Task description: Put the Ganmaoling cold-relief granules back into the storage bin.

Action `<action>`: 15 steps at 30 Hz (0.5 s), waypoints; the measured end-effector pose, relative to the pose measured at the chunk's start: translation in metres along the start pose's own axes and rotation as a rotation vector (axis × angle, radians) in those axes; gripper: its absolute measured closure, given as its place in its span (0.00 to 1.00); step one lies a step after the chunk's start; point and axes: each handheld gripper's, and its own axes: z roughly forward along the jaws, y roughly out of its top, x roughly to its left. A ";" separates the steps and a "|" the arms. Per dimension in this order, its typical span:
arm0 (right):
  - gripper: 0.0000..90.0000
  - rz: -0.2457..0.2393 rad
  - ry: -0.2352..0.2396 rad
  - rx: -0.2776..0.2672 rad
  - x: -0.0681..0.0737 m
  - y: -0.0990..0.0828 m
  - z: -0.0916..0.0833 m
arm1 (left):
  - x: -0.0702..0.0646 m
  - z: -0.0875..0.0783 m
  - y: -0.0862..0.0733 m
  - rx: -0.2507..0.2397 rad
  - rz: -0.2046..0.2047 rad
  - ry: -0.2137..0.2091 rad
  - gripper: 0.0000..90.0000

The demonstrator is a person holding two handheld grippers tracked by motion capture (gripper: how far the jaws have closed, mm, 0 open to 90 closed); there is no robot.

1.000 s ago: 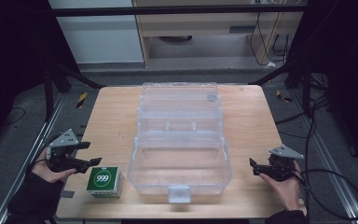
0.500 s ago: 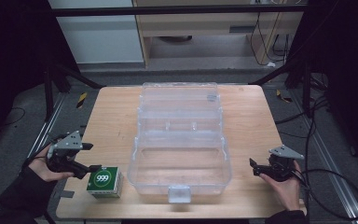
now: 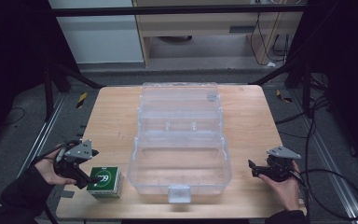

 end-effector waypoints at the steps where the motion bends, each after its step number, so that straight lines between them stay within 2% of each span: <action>1: 0.03 0.001 0.002 0.001 0.000 0.000 0.000 | 0.000 0.000 0.000 0.004 0.002 0.001 0.08; 11: 0.02 -0.018 0.000 0.014 0.001 -0.001 0.002 | -0.008 0.012 0.004 0.101 0.065 -0.017 0.06; 15: 0.02 -0.018 0.001 0.020 0.002 -0.001 0.003 | -0.010 0.018 0.005 0.120 0.076 -0.021 0.05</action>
